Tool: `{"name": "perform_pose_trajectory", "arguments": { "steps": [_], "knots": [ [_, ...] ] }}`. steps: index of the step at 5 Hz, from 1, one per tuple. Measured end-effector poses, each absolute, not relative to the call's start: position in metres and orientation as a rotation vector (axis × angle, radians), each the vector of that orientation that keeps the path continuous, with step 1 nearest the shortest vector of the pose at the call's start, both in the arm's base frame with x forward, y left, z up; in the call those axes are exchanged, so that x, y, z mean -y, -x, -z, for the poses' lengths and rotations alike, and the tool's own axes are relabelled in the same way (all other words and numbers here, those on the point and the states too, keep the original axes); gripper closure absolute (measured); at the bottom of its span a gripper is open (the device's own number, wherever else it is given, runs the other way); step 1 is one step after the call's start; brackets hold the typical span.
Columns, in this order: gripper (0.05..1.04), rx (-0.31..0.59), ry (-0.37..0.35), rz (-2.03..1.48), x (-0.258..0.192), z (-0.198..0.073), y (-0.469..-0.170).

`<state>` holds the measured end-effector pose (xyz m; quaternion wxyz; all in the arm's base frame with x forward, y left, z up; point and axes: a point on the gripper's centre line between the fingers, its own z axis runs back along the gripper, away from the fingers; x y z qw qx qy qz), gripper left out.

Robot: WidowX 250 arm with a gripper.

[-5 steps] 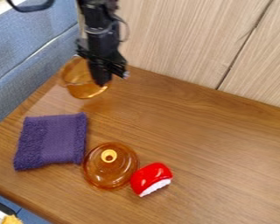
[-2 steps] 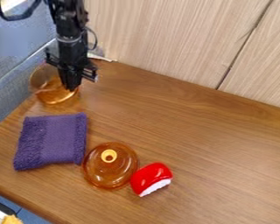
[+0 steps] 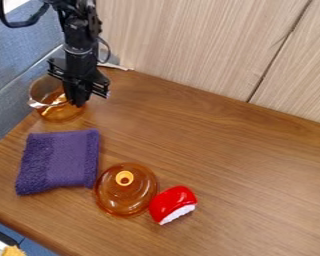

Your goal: Move the orange pot to the left

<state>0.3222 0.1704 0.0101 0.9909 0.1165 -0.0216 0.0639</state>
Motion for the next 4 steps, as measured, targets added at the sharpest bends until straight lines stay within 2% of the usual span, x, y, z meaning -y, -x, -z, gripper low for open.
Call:
{"name": "perform_pose_trajectory", "arguments": {
  "steps": [2, 3, 4],
  "knots": [
    [0.224, 0.064, -0.245, -0.111, -0.164, -0.020, -0.322],
    [0.073, 0.092, -0.255, -0.094, -0.157, -0.030, -0.323],
    [0.075, 0.117, -0.374, -0.043, -0.148, -0.055, -0.321]
  ]
}}
